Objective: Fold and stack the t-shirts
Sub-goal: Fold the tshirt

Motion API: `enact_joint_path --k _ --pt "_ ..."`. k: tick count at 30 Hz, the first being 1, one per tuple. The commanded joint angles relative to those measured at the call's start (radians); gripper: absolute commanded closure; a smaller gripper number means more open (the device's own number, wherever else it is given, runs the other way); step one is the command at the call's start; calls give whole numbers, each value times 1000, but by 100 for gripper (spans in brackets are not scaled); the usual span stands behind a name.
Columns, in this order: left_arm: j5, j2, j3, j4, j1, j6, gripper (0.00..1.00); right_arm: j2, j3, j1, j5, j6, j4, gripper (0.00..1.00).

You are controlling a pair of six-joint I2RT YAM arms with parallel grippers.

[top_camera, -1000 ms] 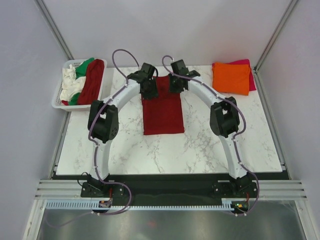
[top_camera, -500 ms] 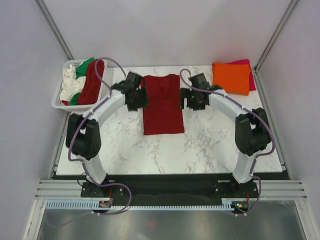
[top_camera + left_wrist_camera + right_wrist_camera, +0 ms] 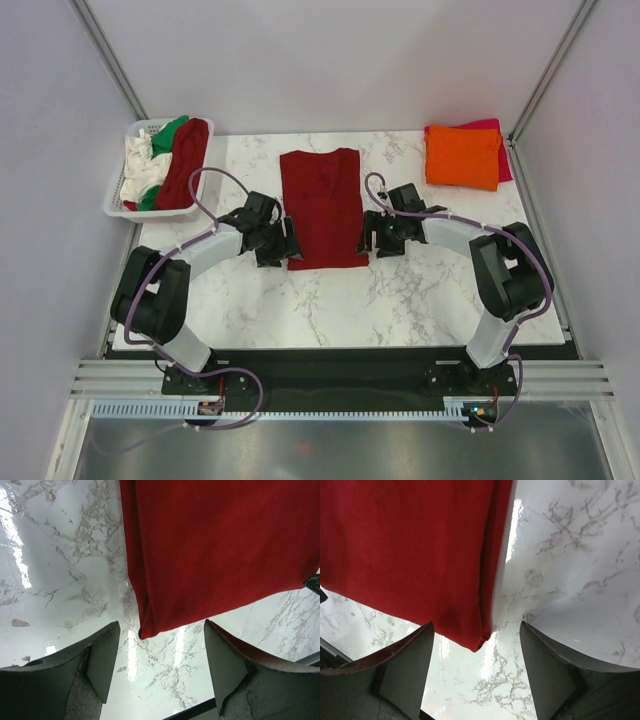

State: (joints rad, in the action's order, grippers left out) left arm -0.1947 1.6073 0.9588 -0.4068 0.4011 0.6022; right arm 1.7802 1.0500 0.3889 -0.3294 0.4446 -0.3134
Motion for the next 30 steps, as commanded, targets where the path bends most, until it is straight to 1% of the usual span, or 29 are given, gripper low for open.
enact_joint_path --k 1,6,7,8,9,10,13,14,15,16,18,20,21,22,23,24,25,26,27,30 --pt "-41 -23 -26 89 4 38 24 35 -34 1 -59 25 89 23" --pt "-41 -15 -74 89 8 38 24 31 -64 2 -63 26 103 28" --pt "-25 -12 -83 127 11 71 31 33 -70 2 -68 28 108 30" --pt "-25 -9 -92 128 13 71 31 35 -82 2 -79 29 118 36" --pt "-25 -6 -109 128 16 71 31 41 -90 2 -83 31 128 39" --pt "-25 2 -117 128 21 71 31 42 -96 2 -89 34 135 46" --pt "-25 17 -135 128 22 71 31 58 -116 2 -103 40 152 53" --pt "-25 23 -132 150 24 82 35 59 -126 4 -106 42 163 53" --pt "9 28 -127 186 27 88 47 59 -131 5 -108 45 171 54" --pt "17 31 -124 187 27 87 49 61 -136 5 -106 43 174 57" --pt "26 45 -114 189 27 82 57 67 -143 5 -105 40 180 59" --pt "41 55 -106 189 27 82 61 71 -148 5 -105 39 181 64" --pt "43 59 -104 191 27 79 72 73 -150 5 -106 39 180 65" --pt "46 60 -104 194 28 79 77 73 -150 4 -105 37 180 69" --pt "46 59 -104 192 30 79 86 71 -151 5 -105 36 180 72" --pt "51 56 -106 194 31 79 90 70 -153 4 -105 36 181 74" --pt "52 51 -109 194 33 76 94 68 -154 5 -106 34 181 79" --pt "58 43 -117 194 36 76 98 62 -157 5 -103 34 181 81" --pt "72 28 -121 194 39 71 98 62 -159 4 -102 34 181 83" --pt "81 -21 -140 192 44 64 98 59 -166 7 -102 31 180 94"
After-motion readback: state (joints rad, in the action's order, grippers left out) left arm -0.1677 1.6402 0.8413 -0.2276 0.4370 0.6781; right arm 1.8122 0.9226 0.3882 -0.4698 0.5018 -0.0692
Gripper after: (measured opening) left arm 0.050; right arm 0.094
